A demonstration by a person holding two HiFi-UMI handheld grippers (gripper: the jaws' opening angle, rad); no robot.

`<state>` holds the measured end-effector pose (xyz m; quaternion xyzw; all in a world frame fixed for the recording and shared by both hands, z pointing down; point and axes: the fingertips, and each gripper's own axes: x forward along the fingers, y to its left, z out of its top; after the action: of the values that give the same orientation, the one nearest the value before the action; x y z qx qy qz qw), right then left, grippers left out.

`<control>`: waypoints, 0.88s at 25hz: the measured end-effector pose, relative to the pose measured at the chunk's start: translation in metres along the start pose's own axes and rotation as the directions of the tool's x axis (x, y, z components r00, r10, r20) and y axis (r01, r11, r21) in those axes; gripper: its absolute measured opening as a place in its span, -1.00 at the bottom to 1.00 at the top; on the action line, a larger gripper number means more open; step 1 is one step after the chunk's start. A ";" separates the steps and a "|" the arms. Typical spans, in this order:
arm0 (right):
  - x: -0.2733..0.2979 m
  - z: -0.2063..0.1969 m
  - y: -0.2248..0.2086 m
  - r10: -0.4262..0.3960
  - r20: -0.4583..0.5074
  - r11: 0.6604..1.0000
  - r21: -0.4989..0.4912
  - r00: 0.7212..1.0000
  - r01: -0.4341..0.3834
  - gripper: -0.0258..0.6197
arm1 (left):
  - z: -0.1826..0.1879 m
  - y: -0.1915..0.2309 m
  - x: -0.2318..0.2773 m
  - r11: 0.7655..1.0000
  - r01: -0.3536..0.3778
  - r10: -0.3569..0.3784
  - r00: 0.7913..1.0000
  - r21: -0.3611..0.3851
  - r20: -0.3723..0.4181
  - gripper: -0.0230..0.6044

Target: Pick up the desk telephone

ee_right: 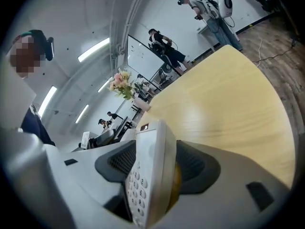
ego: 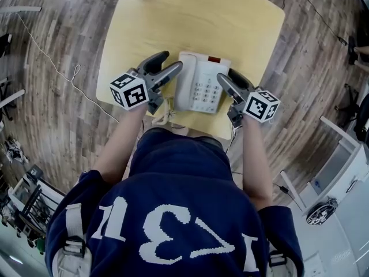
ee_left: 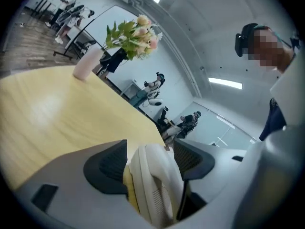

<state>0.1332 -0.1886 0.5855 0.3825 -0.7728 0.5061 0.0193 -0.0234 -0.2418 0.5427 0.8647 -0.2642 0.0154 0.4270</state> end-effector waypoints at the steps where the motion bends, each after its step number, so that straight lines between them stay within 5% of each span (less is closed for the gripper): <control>1: 0.000 -0.003 -0.001 0.003 -0.012 1.000 0.001 1.000 -0.003 -0.16 | -0.009 0.000 0.001 1.000 0.015 -0.016 0.999 -0.021 -0.037 0.01; 6: 0.004 -0.016 -0.001 0.029 -0.077 1.000 0.008 0.997 -0.029 -0.13 | -0.038 -0.004 0.004 0.991 0.080 -0.098 0.980 -0.109 -0.175 0.09; 10: 0.003 -0.023 0.001 0.052 -0.093 0.998 0.026 0.994 -0.049 -0.11 | -0.058 -0.014 0.001 0.976 0.154 -0.192 0.943 -0.156 -0.273 0.10; 14: 0.003 -0.028 -0.001 0.058 -0.117 0.998 0.037 0.991 -0.054 -0.11 | -0.072 -0.010 -0.001 0.975 0.148 -0.198 0.916 -0.165 -0.350 0.12; 22: 0.007 -0.026 0.002 0.082 -0.105 0.995 0.060 0.991 -0.076 -0.11 | -0.081 -0.014 0.009 0.959 0.166 -0.244 0.896 -0.230 -0.370 0.15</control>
<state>0.1176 -0.1716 0.6002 0.3244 -0.7707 0.5476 0.0299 0.0072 -0.1783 0.5864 0.8214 -0.0799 0.1187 0.5520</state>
